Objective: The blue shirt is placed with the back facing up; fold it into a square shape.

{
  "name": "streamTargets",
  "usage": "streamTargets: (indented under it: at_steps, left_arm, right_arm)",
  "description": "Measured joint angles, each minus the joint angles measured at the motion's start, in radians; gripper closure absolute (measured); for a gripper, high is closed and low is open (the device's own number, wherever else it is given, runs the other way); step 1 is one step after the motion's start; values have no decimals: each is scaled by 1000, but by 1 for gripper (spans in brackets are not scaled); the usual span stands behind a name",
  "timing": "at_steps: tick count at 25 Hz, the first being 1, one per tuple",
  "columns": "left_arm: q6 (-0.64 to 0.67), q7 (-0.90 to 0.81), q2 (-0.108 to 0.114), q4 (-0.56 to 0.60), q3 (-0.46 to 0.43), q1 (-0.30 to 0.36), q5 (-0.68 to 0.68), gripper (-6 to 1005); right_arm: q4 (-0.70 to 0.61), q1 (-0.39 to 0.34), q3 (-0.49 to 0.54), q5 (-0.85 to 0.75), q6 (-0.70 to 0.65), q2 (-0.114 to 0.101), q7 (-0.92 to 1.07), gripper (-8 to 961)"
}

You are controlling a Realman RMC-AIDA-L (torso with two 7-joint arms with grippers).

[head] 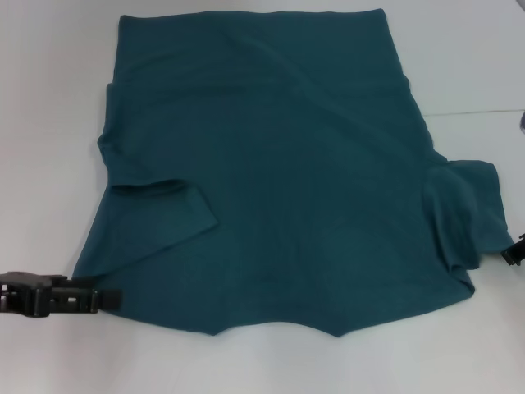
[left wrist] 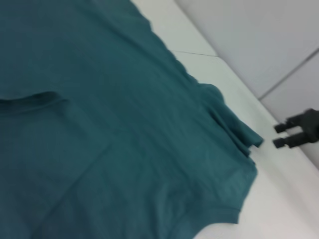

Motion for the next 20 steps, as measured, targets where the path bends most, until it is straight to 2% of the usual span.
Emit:
streamTargets:
  at_steps: [6,10,17,20]
  left_arm:
    - [18,41,-8,-4,1,0,-17,91]
    - [24,57,-9,-17,2,1,-24,90]
    - [19,66,-11,-39,-1,2,-25,90]
    - [19,66,-11,-39,-2,2,-25,91]
  right_arm:
    - [20,-10,-69,0,43,4,22,249]
    - [48,-10,-105,-1,68,-1,42,252]
    - [68,-12,-113,-2,111,-6,56,256]
    - [99,-10,-116,-2,135,-15,58,257]
